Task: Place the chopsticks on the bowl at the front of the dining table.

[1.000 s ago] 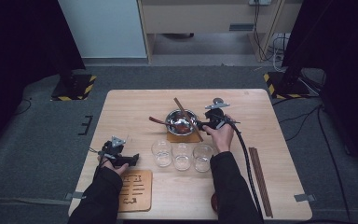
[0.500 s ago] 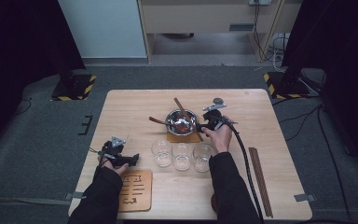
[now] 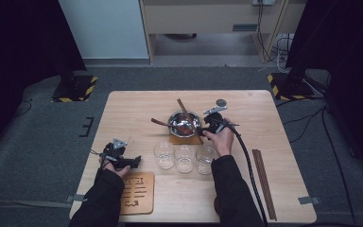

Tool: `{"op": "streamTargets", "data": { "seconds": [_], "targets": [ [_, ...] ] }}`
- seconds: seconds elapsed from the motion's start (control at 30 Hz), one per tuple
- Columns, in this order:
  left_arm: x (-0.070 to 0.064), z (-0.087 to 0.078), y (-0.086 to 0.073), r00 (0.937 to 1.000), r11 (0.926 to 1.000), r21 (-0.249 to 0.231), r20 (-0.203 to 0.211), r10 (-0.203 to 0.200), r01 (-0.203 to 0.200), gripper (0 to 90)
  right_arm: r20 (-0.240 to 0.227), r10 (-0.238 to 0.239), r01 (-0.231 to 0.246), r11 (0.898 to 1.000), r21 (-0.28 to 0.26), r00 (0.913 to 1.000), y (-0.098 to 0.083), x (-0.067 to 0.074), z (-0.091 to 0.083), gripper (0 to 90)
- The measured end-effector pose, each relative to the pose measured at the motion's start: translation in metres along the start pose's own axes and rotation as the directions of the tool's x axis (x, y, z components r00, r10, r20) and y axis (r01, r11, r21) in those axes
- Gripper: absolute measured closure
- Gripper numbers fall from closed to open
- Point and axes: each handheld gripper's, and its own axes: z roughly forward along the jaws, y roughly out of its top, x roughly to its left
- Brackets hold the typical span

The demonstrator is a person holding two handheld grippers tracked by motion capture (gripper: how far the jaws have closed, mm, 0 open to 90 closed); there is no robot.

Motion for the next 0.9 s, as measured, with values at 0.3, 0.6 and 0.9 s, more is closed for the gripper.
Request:
{"op": "streamTargets", "data": {
  "seconds": [0.3,0.6,0.9],
  "targets": [
    [0.000,0.000,0.000,1.0000,1.0000,0.000,0.000,0.000,0.000,0.0,-0.019,-0.017,0.017,1.000,-0.007,0.9997,-0.001,0.005,0.000,35.0],
    [0.000,0.000,0.000,1.0000,1.0000,0.001,0.000,0.000,0.000,0.0,-0.058,-0.032,0.031,0.999,-0.024,0.9978,-0.003,0.015,0.000,35.0],
    [0.000,0.000,0.000,1.0000,1.0000,0.001,0.000,0.000,0.000,0.0,-0.079,-0.049,0.046,0.998,-0.034,0.9957,-0.003,0.023,0.001,34.9]
  ]
}}
